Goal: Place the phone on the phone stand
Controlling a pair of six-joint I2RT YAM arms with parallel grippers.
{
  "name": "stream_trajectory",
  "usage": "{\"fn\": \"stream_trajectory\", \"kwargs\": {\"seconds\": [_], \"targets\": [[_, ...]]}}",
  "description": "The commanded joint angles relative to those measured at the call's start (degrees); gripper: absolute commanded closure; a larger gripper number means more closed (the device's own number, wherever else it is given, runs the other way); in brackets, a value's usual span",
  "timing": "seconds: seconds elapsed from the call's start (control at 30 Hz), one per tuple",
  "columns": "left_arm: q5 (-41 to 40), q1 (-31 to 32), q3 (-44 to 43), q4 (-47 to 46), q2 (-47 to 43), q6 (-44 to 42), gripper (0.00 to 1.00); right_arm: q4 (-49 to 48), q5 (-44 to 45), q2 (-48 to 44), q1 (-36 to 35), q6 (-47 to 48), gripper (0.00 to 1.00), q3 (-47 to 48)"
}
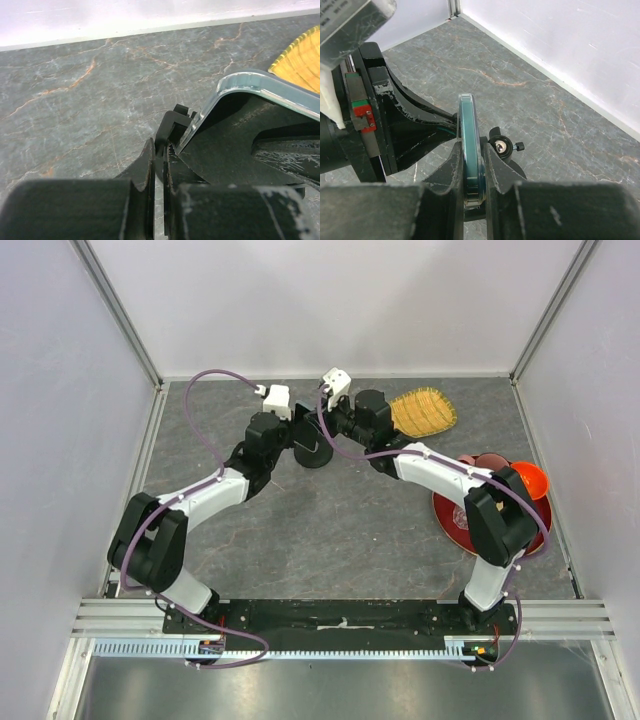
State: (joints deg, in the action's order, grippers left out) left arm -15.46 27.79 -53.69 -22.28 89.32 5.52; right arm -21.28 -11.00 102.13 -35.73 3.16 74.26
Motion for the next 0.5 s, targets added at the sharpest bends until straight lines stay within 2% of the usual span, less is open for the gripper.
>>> {"fn": "stream_trajectory", "kwargs": {"seconds": [0.0,0.1,0.23,0.37,0.47], "targets": [[-20.47,-0.72,-0.97,7.43,-2.93,1.69,0.98,1.94,14.61,1.14,6.63,3.35,1.00,2.55],[-24.00,-0.46,-2.03,9.80,-2.48,2.57,0.92,1.77,13.56,1.23,6.63,3.26,1.00,2.73],[-23.74,-0.46,-1.86,11.21,-4.06,3.10,0.75,1.94,13.03,2.20,6.63,3.52,1.00,2.91],[-21.02,-0.46,0.86,9.19,-8.09,2.48,0.66,1.41,11.89,2.29,6.63,3.26,1.00,3.00],[-18.56,-0.46,2.88,8.57,-11.26,1.60,0.63,1.42,11.18,2.46,6.81,2.91,1.00,3.17]]}}
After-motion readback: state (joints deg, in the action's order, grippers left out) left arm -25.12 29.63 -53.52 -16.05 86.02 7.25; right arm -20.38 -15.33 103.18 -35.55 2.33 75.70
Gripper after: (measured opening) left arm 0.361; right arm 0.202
